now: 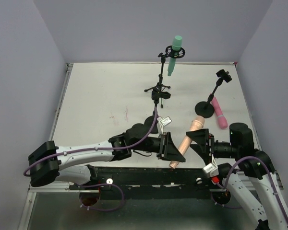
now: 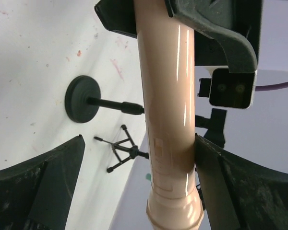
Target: Attach the microphones to the stand
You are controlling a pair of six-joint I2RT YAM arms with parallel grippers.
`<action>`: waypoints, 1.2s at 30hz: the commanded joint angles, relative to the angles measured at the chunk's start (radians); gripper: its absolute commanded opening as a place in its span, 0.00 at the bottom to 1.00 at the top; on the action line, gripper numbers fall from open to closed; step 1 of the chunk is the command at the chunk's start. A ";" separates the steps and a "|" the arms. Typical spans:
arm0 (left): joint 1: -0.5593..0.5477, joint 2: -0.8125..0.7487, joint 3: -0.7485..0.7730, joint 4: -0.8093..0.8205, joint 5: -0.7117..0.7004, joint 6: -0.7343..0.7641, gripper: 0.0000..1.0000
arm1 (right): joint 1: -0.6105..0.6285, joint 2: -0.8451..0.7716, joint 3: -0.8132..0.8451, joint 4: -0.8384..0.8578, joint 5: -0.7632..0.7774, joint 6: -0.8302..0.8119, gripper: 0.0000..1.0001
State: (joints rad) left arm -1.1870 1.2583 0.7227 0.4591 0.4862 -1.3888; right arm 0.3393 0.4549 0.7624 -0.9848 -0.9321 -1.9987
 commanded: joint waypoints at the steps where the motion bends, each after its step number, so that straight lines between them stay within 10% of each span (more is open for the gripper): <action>1: -0.003 -0.103 -0.008 -0.204 -0.087 0.197 0.00 | 0.000 -0.068 0.001 0.044 -0.111 -0.171 1.00; 12: 0.015 -0.206 0.038 -0.439 -0.169 0.430 0.00 | 0.001 -0.072 0.129 0.414 -0.051 0.652 1.00; 21: 0.015 -0.318 0.075 -0.479 -0.326 0.677 0.00 | 0.001 0.286 0.498 0.487 0.308 1.470 1.00; 36: 0.015 -0.330 0.153 -0.223 -0.670 0.975 0.00 | -0.002 0.536 0.594 0.696 0.033 2.616 1.00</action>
State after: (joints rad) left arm -1.1732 0.9161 0.8089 0.0910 -0.0914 -0.4953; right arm 0.3386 0.9993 1.4170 -0.4522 -0.8040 0.2058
